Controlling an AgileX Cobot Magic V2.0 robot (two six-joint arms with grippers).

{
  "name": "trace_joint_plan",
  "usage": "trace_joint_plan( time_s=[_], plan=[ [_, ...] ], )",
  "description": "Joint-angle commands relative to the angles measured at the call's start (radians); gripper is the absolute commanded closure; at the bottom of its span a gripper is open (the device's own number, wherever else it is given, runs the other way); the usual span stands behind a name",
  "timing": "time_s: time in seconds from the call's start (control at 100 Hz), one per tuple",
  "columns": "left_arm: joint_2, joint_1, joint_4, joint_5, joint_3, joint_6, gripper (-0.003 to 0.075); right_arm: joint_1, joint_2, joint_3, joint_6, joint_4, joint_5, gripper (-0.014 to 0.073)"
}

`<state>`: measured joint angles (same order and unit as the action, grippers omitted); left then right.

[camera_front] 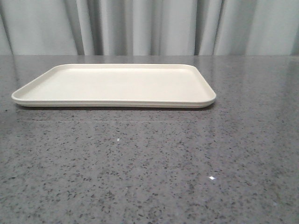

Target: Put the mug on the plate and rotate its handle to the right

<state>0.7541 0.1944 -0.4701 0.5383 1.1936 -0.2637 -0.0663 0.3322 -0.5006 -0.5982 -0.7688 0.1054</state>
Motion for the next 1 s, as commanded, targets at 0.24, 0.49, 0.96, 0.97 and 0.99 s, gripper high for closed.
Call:
trace_joint_plan(
  time_s=[0.24, 0.49, 0.96, 0.97, 0.99],
  plan=[
    [0.062, 0.0, 0.098, 0.05, 0.135, 0.006, 0.0386, 0.0, 0.085, -0.172, -0.101, 0.057, -0.027, 0.0104],
    [0.188, 0.0, 0.29, 0.284, 0.329, 0.1, 0.0396, 0.0, 0.19, -0.285, -0.143, 0.057, -0.105, 0.0104],
    [0.397, 0.0, 0.47, 0.726, 0.375, 0.174, 0.0396, 0.0, 0.205, -0.327, -0.155, 0.061, -0.092, 0.0104],
    [0.398, 0.0, 0.47, 0.726, 0.371, 0.174, 0.0396, 0.0, 0.205, -0.327, -0.155, 0.061, -0.092, 0.0104],
    [0.398, 0.0, 0.461, 0.726, 0.367, 0.172, 0.0396, 0.0, 0.205, -0.327, -0.155, 0.061, -0.092, 0.0104]
  ],
)
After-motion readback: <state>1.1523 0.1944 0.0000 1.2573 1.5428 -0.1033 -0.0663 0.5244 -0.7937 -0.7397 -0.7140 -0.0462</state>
